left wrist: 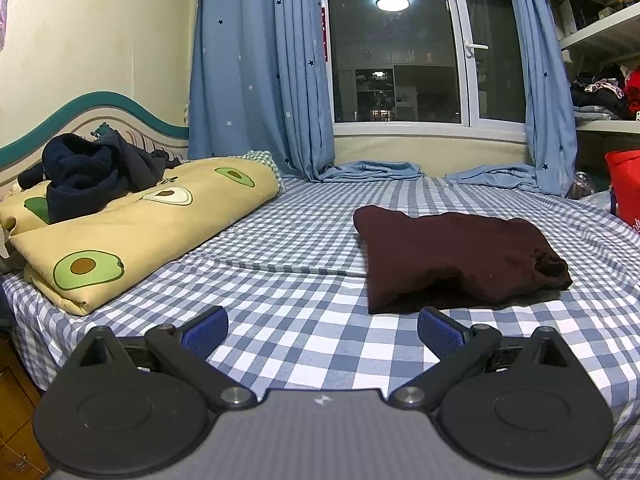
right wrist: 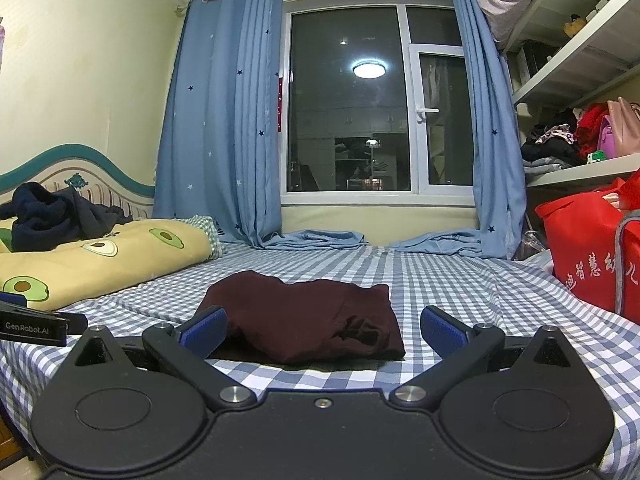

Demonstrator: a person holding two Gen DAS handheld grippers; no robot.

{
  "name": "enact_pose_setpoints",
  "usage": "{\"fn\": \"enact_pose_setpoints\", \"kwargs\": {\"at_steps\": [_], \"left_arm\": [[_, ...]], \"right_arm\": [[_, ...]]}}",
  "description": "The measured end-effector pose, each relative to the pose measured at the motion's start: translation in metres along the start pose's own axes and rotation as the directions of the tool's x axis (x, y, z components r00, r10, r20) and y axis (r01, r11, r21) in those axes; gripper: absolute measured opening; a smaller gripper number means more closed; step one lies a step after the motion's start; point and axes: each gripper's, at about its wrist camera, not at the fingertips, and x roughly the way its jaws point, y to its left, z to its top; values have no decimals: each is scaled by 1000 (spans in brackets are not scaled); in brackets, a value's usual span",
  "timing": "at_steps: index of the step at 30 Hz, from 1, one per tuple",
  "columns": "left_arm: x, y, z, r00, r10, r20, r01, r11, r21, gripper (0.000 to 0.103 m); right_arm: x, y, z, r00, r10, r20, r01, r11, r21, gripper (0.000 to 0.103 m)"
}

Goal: Fold small clothes

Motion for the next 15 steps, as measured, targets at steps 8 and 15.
{"fn": "enact_pose_setpoints", "kwargs": {"at_steps": [8,15], "left_arm": [[3,-1,-2,1000,-11,-4,11,1000,11,102],[6,-5,-5,1000,-17,-12,17,999,28,102]], "right_arm": [[3,-1,-2,1000,7,-15,-7,1000,4,103],[8,-3,-3,999,22,-30,-21,999,28,103]]}}
